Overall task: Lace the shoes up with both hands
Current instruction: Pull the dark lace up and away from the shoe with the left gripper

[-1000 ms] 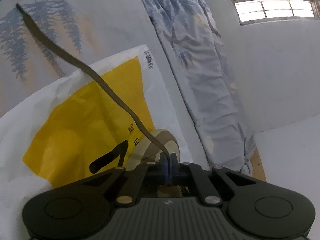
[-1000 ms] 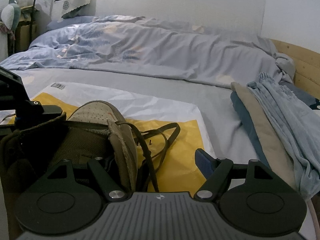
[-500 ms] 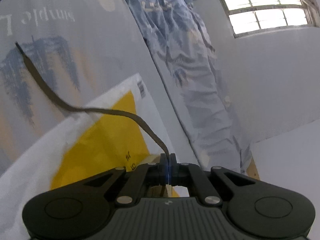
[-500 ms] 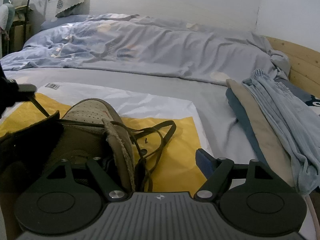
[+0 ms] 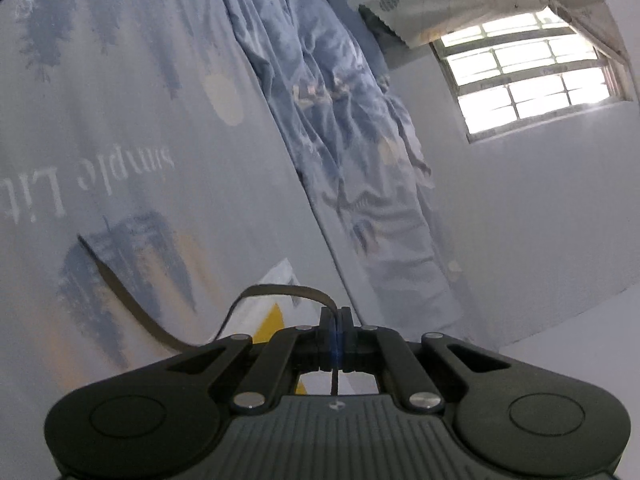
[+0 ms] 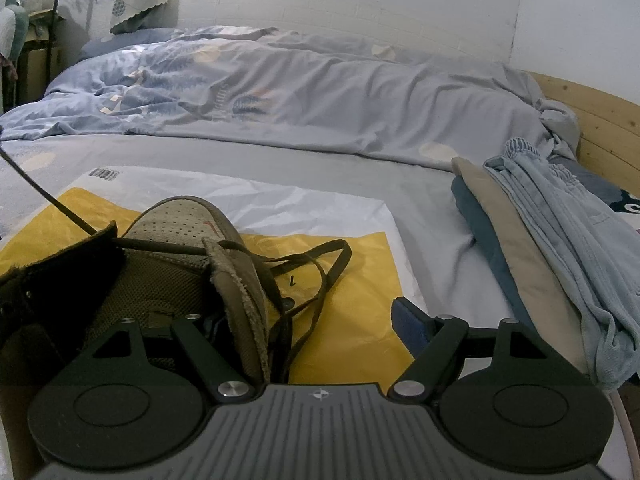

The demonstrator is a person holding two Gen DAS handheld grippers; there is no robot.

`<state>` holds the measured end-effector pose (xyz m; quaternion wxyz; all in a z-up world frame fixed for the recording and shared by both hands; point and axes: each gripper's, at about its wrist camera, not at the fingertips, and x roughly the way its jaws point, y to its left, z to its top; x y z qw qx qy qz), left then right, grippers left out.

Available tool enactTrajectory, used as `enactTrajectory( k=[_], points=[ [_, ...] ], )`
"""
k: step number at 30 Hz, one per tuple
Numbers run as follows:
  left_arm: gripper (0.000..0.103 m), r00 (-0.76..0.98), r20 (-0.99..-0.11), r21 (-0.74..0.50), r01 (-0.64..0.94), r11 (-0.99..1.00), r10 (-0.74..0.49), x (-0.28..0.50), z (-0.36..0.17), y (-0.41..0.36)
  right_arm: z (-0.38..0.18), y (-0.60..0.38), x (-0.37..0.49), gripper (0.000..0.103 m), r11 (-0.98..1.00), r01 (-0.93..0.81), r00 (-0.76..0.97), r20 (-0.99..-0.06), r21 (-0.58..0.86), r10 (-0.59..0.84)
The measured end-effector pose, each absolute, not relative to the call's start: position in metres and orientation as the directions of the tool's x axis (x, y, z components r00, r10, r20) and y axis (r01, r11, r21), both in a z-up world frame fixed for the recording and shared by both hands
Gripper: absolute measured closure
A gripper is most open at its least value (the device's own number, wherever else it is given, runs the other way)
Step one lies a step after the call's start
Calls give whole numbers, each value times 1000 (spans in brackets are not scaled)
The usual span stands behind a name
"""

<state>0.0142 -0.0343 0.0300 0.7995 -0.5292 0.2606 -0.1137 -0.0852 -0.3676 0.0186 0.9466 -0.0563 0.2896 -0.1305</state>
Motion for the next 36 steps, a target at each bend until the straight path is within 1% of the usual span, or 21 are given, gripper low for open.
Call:
enactTrajectory(
  k=[6,12,20,24,30,36],
  points=[
    [103,871,-294,-896,-108,431,-394,14,38,-10,18,-368,-85,24,959,217,798,-534,-181,-281],
    [103,905,-311,-881,-161,444,-289,10,41,17,18,-367,-84,24,959,219,796,-535,-182,-283],
    [103,908,-348,-862,-213,460,-232,6,40,32,19,-371,-82,24,959,219,796,-536,-180,-282],
    [103,910,-352,-859,-222,461,-218,3,41,37,19,-370,-82,24,959,219,796,-536,-180,-282],
    [103,888,-397,-847,-256,465,-234,4,34,35,19,-369,-84,24,960,217,798,-535,-175,-278],
    [103,874,-426,-834,-279,476,-234,6,32,36,23,-373,-87,24,971,182,807,-541,-152,-236]
  ],
)
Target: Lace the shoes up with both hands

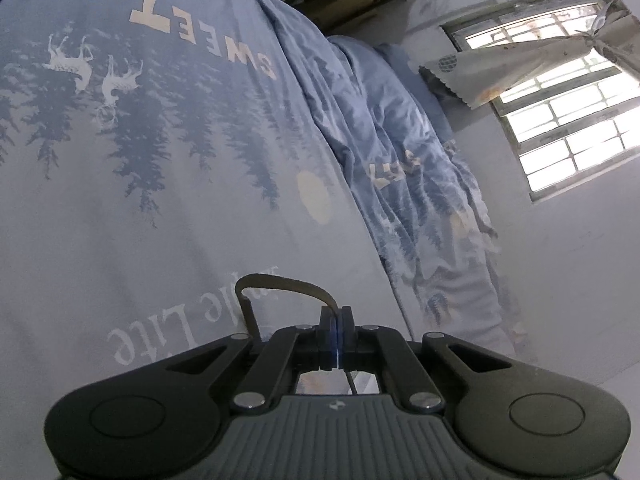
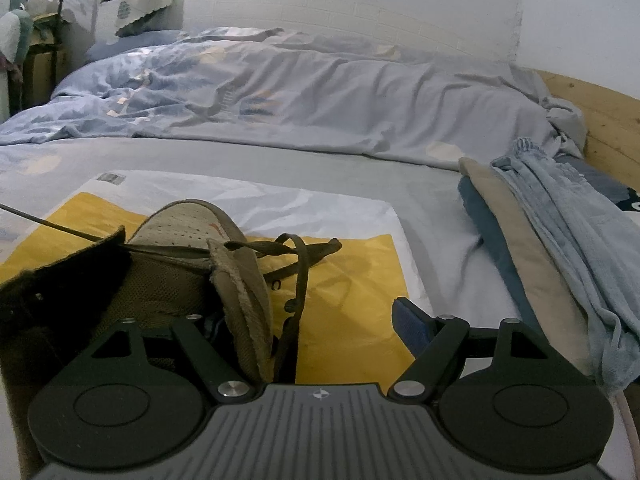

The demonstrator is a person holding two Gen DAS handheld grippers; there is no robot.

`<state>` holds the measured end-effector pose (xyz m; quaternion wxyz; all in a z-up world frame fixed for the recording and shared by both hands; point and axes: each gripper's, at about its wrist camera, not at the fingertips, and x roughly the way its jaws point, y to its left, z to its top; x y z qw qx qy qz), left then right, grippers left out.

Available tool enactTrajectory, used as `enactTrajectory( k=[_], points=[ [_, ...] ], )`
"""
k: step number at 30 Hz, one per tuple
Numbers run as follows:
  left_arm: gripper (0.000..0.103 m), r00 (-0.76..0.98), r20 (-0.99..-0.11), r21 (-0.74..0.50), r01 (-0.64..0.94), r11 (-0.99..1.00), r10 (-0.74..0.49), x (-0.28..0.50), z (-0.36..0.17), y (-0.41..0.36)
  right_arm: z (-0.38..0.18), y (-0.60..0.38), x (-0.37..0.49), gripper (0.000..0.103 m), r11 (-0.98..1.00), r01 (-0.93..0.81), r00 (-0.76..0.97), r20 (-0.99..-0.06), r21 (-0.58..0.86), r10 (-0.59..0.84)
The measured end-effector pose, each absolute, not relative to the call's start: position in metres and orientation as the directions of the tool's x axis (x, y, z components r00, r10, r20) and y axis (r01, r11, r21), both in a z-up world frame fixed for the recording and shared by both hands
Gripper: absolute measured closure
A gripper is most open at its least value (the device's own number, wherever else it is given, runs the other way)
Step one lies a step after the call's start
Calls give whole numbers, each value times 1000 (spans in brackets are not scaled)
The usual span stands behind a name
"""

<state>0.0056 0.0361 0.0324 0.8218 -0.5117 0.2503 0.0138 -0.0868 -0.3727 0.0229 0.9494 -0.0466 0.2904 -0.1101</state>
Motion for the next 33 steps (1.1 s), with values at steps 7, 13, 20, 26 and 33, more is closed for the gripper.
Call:
enactTrajectory(
  k=[7,13,20,26,33],
  points=[
    [103,871,-433,-827,-281,486,-233,7,32,35,44,-404,-98,24,999,33,836,-548,1,-27],
    [103,866,-439,-830,-288,477,-240,11,29,33,53,-444,-97,24,970,-109,808,-549,218,214],
    [103,867,-438,-826,-282,488,-240,11,28,30,58,-494,-94,36,897,-23,862,-446,442,242],
    [103,864,-444,-820,-283,498,-239,11,28,30,35,-479,-65,50,920,-21,796,-550,392,252],
    [103,863,-437,-821,-267,504,-255,11,28,30,15,-473,-44,88,924,18,752,-614,382,239]
  ],
)
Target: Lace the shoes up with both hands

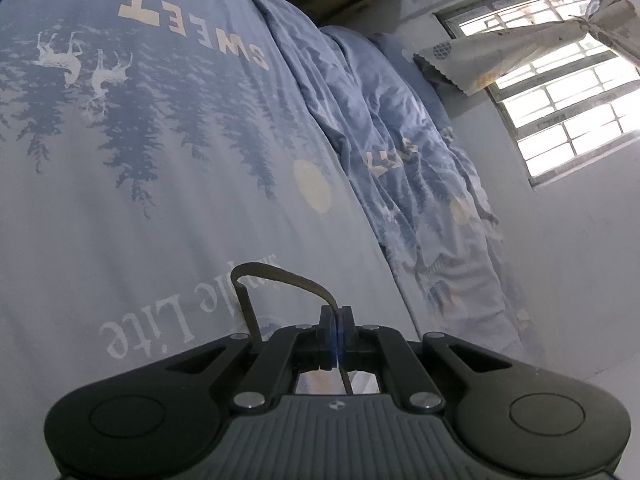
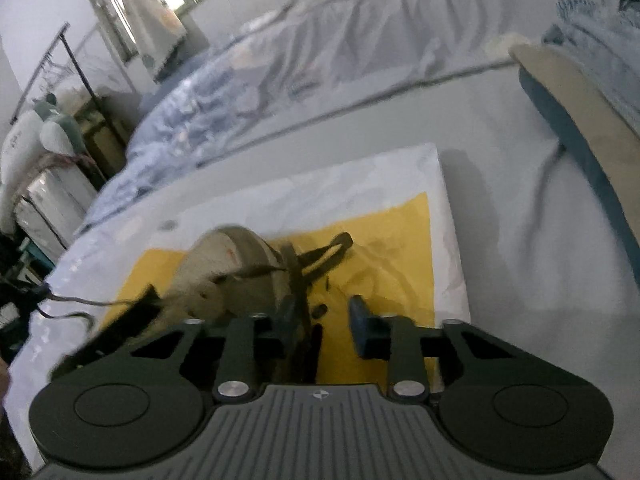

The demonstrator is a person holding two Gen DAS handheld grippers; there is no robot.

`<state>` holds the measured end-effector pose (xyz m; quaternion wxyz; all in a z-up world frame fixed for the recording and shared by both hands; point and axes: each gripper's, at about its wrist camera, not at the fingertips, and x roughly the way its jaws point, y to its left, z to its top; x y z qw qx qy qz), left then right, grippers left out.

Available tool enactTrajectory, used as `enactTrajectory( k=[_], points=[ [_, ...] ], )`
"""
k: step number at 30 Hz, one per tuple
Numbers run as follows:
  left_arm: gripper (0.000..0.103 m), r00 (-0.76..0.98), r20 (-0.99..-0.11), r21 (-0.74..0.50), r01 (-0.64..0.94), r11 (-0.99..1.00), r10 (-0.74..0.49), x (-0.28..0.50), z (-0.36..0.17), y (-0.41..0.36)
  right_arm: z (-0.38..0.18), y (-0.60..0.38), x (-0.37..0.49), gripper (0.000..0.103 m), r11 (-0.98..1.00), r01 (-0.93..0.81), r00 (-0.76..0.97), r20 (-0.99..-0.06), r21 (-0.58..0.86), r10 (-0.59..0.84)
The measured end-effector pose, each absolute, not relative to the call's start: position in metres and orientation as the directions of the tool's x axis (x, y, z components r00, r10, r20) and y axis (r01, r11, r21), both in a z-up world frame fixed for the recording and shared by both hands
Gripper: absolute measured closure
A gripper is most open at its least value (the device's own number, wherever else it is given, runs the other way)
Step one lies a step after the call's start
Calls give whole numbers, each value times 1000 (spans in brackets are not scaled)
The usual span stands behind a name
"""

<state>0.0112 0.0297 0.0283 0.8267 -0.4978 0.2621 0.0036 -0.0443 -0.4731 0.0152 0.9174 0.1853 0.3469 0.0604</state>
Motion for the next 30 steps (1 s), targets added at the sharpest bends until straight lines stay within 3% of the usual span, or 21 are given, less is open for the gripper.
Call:
enactTrajectory(
  k=[3,9,13,21,25,26,28,29,30],
  points=[
    [103,864,-437,-820,-268,506,-251,11,29,31,18,-474,-49,101,936,18,770,-601,352,211],
    [103,863,-442,-817,-275,507,-245,10,30,30,64,-492,-87,101,954,193,905,-418,230,-82],
    [103,867,-442,-811,-276,517,-230,9,32,27,84,-517,-116,101,896,388,901,-297,217,-318],
    [103,871,-444,-799,-279,532,-210,8,36,21,99,-564,-159,101,712,649,760,-219,266,-611],
    [103,872,-449,-791,-284,543,-198,7,37,17,104,-587,-173,100,588,780,625,-257,212,-737],
    [103,871,-451,-787,-287,546,-193,7,38,16,104,-592,-177,97,565,798,602,-270,208,-751],
    [103,869,-462,-780,-302,549,-179,7,38,15,104,-599,-182,79,543,813,582,-291,212,-759],
    [103,866,-471,-774,-313,550,-169,6,38,15,105,-601,-184,54,538,815,580,-292,215,-761],
    [103,865,-478,-770,-326,548,-156,6,38,15,106,-602,-188,38,543,811,585,-280,218,-761]
  ],
)
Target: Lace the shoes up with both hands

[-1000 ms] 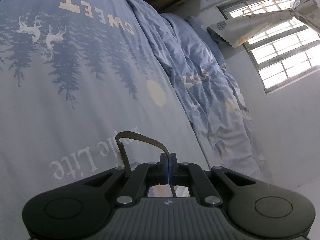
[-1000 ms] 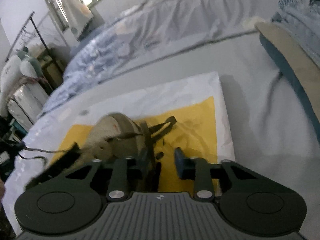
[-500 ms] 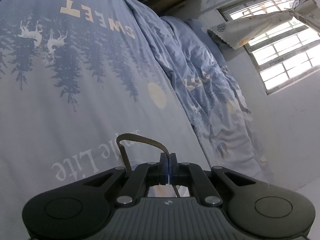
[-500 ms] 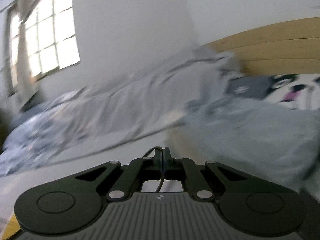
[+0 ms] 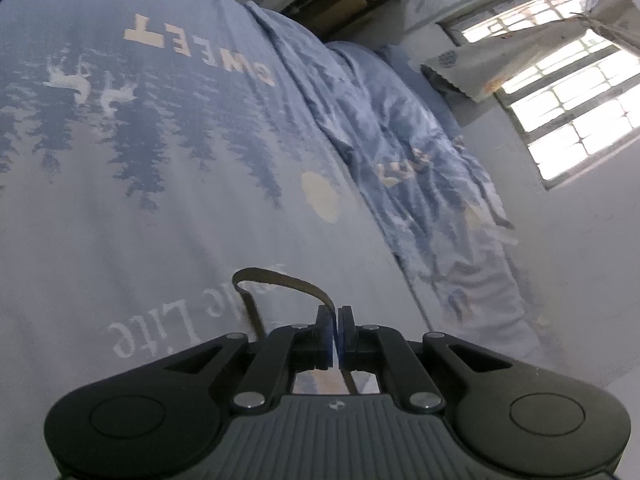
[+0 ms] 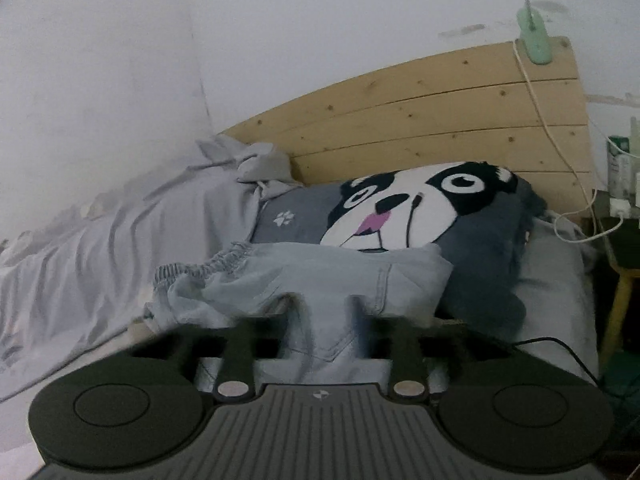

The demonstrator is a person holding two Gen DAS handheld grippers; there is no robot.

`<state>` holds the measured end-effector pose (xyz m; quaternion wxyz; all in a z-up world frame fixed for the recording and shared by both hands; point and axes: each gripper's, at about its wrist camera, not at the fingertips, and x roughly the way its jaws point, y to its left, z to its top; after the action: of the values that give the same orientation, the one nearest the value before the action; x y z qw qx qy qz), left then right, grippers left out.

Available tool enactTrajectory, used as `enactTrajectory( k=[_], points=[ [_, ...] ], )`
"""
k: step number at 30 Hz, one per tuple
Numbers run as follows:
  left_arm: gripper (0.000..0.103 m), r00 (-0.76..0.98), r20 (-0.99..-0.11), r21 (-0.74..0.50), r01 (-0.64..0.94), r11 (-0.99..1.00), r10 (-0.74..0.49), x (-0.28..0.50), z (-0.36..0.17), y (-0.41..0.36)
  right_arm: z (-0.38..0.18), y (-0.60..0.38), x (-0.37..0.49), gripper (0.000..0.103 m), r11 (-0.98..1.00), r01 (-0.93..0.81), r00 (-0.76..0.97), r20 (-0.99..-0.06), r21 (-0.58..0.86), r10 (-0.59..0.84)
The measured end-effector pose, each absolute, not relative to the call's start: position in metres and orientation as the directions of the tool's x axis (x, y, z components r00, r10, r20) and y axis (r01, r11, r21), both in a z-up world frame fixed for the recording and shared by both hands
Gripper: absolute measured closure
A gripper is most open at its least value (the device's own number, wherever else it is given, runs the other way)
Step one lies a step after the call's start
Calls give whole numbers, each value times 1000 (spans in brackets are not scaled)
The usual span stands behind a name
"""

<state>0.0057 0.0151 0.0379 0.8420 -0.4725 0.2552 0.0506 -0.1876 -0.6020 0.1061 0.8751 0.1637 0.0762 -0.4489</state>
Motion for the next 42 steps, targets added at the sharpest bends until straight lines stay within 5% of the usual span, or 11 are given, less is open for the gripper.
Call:
enactTrajectory(
  k=[3,8,10,16,32,35,42],
  points=[
    [102,860,-497,-756,-361,546,-119,3,38,16,111,-603,-195,34,532,820,571,-251,212,-781],
    [66,862,-506,-729,-418,542,-16,-5,44,23,114,-614,-214,29,428,854,502,-252,296,-827],
    [60,865,-502,-727,-428,537,10,-7,46,27,109,-626,-222,29,367,854,485,-309,370,-818],
    [59,873,-487,-732,-397,553,-18,-5,51,22,90,-659,-259,29,87,855,336,-419,511,-844],
    [59,861,-441,-770,-217,600,-254,-1,54,-36,86,-693,-281,27,-87,953,62,-470,289,-881],
    [59,845,-438,-784,-192,590,-307,0,51,-46,85,-693,-285,27,-35,937,141,-467,348,-873],
    [58,784,-400,-820,-74,568,-475,1,49,-81,101,-617,-215,27,618,699,715,-344,360,-608]
  ],
)
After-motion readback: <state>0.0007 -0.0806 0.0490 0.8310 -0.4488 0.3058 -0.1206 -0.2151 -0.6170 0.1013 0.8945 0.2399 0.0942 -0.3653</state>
